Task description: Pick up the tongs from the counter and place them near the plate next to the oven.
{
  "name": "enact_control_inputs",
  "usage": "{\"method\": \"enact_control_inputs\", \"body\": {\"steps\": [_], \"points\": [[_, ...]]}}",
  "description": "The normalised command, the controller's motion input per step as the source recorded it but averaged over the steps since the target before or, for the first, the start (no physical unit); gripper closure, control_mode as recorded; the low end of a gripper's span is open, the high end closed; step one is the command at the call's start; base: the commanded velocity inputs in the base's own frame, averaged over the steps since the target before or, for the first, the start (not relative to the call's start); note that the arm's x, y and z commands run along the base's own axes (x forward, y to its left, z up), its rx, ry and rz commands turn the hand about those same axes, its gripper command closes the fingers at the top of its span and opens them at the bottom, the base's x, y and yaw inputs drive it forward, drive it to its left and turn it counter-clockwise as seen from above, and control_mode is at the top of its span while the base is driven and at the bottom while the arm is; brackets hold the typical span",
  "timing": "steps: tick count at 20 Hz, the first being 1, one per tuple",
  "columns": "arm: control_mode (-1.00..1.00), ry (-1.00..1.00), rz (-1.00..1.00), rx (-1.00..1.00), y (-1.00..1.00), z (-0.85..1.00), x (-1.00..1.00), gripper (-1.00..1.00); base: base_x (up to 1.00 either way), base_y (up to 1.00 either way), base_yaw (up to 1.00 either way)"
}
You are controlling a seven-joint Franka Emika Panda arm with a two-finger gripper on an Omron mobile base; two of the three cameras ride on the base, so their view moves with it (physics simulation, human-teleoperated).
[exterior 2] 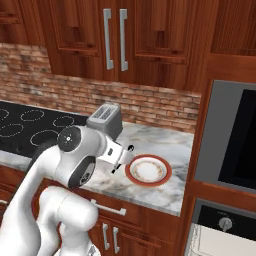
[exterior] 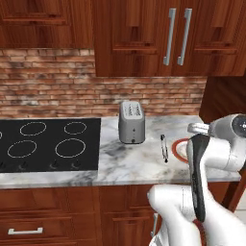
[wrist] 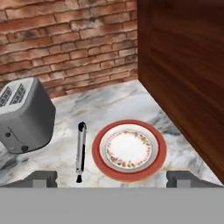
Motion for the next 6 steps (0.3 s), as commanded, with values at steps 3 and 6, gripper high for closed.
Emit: {"method": "enact_control_inputs", "body": {"steps": [3,6], "points": [[-1.00,-0.33,0.03,0.00,0.01,0.51,-1.00,-1.00,0.00,0.00,0.00],[-1.00,-0.34,0.04,0.00,0.00,0.40,-1.00,-1.00,0.00,0.00,0.00]]}}
